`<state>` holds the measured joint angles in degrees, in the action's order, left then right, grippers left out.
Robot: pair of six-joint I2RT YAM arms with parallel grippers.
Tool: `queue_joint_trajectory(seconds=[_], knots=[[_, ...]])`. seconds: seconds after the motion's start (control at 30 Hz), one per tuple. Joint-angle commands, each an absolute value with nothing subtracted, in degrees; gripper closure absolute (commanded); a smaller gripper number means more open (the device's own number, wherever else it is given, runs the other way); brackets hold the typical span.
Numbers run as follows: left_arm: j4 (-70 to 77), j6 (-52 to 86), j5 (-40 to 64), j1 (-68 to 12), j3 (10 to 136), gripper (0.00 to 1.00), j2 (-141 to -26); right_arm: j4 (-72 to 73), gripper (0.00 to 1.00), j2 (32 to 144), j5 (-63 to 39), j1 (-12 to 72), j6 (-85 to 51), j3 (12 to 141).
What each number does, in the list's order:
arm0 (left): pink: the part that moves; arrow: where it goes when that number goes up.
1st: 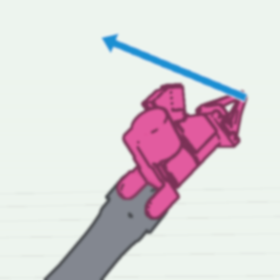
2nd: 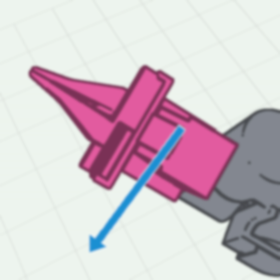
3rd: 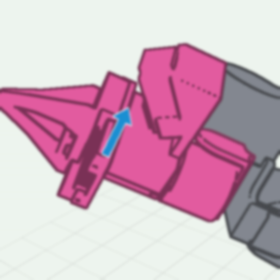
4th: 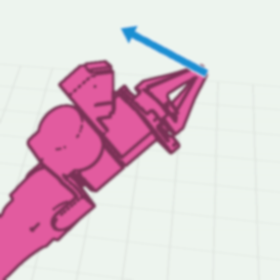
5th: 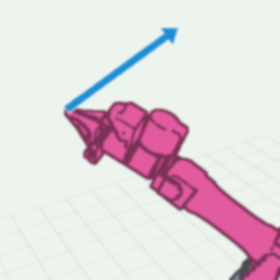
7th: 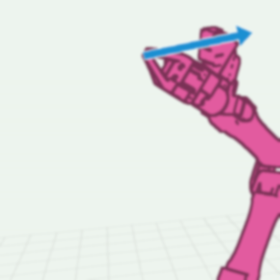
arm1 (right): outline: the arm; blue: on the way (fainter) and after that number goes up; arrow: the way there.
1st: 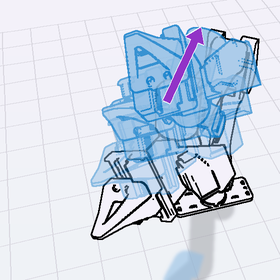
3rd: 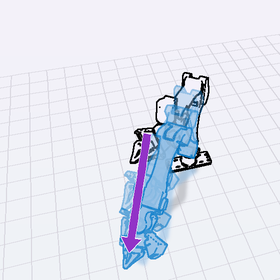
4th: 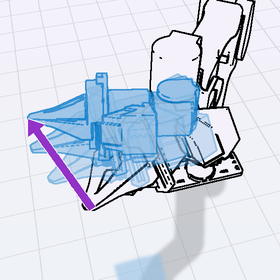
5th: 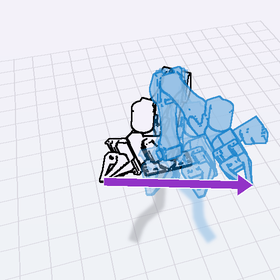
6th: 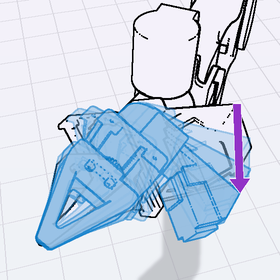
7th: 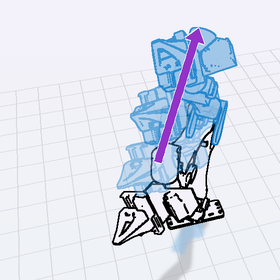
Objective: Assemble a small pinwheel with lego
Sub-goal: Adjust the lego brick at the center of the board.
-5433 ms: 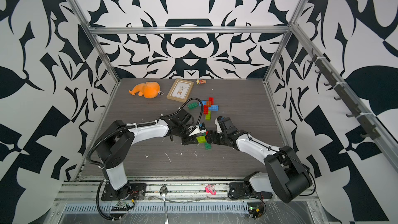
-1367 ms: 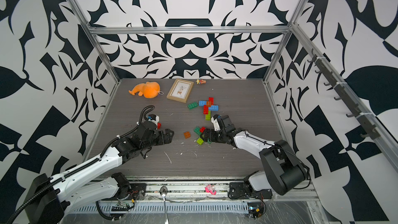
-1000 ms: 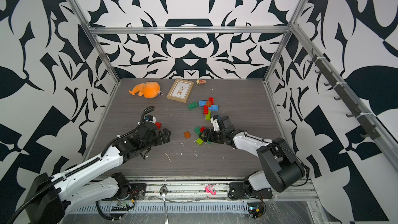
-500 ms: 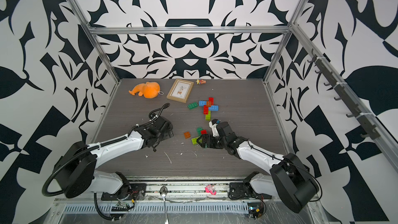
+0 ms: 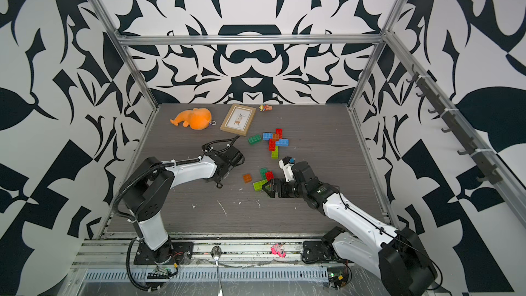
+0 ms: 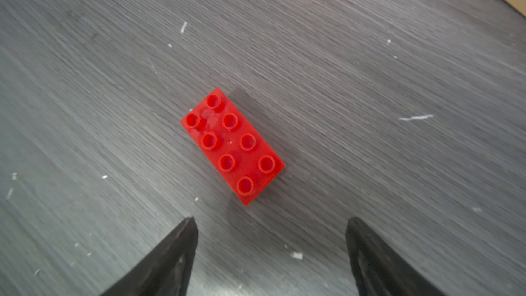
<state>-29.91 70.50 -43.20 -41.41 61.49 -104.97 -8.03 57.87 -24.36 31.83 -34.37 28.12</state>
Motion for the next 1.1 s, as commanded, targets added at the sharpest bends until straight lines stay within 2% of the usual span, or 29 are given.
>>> queue_joint_trajectory(seconds=[0.0,0.53,0.9,1.07], knots=[[-34.32,74.79,-46.89,-40.69,63.89,0.21,-107.42,-9.47,0.02,56.1,-26.23,31.68,-32.67,29.5],[-35.2,75.56,-44.23,-37.06,66.29,0.29,-111.95,-11.05,0.03,52.65,-28.65,31.56,-32.08,28.23],[-34.63,75.49,-42.17,-36.84,64.94,0.56,-111.94,-11.55,0.03,52.73,-29.1,31.6,-32.08,28.52],[-33.75,73.59,-42.55,-36.94,62.97,0.61,-110.28,-11.44,0.03,52.92,-29.21,31.64,-32.12,28.86]])
